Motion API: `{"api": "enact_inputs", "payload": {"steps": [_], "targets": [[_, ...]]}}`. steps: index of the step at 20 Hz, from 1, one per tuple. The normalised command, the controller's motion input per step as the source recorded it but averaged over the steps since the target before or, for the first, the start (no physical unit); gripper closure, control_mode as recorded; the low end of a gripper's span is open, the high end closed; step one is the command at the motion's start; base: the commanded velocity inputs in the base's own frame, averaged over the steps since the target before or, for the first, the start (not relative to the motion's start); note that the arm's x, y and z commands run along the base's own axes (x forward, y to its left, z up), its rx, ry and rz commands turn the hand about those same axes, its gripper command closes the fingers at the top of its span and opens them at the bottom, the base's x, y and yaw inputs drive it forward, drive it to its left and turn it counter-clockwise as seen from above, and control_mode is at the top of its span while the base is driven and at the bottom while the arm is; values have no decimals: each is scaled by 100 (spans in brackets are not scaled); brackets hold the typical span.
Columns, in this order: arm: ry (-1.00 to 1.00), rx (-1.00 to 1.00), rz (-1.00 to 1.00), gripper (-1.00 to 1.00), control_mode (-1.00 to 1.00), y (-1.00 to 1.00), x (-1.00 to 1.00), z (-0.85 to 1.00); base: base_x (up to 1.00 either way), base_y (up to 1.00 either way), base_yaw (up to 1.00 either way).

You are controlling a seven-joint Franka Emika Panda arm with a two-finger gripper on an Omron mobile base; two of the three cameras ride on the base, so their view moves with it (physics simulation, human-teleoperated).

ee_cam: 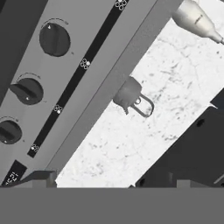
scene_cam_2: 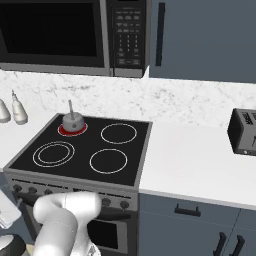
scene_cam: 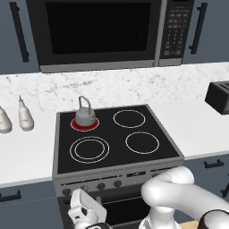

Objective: Turn off the rear left burner of the stove.

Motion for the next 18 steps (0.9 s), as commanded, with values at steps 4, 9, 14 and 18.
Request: {"api": "enact_inputs", "payload": {"steps": [4,9,14,18], "targets": [[-10,0,0,-100,-100,42,30,-44,0,0,0],[-5,0,0,-100,-100,31,18,-59,0,0,0],[0,0,0,-100,-100,8,20,-47,0,0,0],[-1,0,0,-100,-100,-4,26,-31,0,0,0]]}}
